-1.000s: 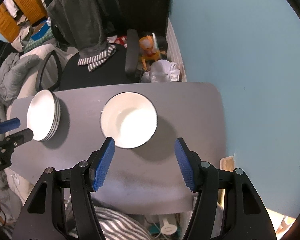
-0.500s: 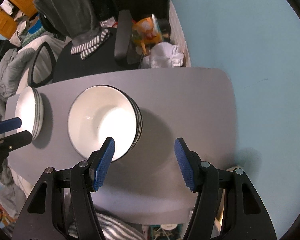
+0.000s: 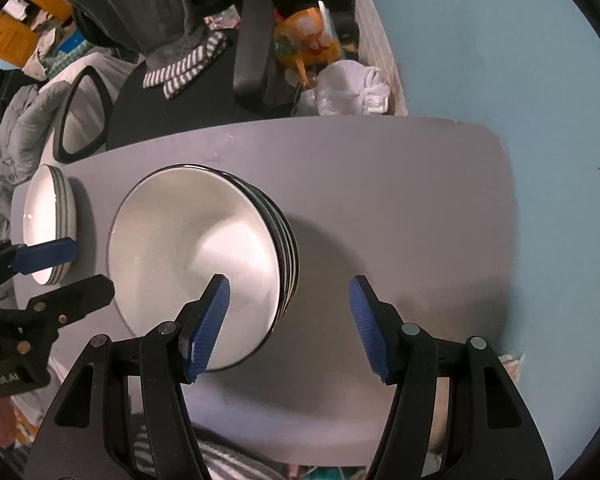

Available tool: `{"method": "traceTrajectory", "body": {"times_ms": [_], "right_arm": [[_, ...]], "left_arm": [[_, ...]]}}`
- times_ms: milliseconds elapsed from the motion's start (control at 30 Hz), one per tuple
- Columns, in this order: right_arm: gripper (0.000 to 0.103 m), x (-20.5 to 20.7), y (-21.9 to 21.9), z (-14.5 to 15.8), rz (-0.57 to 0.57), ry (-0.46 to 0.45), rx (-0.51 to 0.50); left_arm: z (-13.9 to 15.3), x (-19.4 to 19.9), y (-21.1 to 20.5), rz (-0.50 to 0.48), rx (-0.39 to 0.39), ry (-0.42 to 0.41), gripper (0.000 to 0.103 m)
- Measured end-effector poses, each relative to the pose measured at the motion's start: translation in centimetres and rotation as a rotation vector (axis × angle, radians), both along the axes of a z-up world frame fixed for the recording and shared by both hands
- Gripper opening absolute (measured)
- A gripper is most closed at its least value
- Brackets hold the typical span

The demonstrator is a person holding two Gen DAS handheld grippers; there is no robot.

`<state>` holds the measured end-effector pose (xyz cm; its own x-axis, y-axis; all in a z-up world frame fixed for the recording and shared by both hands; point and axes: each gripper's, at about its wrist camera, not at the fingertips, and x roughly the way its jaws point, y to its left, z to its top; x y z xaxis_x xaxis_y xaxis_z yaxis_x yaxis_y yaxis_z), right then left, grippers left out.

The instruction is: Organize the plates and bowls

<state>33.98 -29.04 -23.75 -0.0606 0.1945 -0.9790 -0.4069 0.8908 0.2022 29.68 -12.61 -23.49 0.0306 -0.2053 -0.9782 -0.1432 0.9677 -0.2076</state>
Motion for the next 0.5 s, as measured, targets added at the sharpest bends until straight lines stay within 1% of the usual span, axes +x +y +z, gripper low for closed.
{"method": "traceTrajectory", "body": {"times_ms": [100, 233, 500], "right_arm": [[0.061, 0.4, 0.1, -0.6, 0.003, 0.007, -0.005], [0.061, 0.9, 0.0, -1.3, 0.003, 0.017, -0.005], [0.061, 1.5, -0.4, -2.6, -0.002, 0.037, 0.010]], "left_arm": [[-0.8, 0.5, -0.2, 0.007, 0.021, 0.019, 0.065], [-1.9, 1.1, -0.3, 0.020, 0.014, 0.049, 0.065], [-3.6, 1.5, -1.5, 0.003, 0.037, 0.077, 0.065]]}}
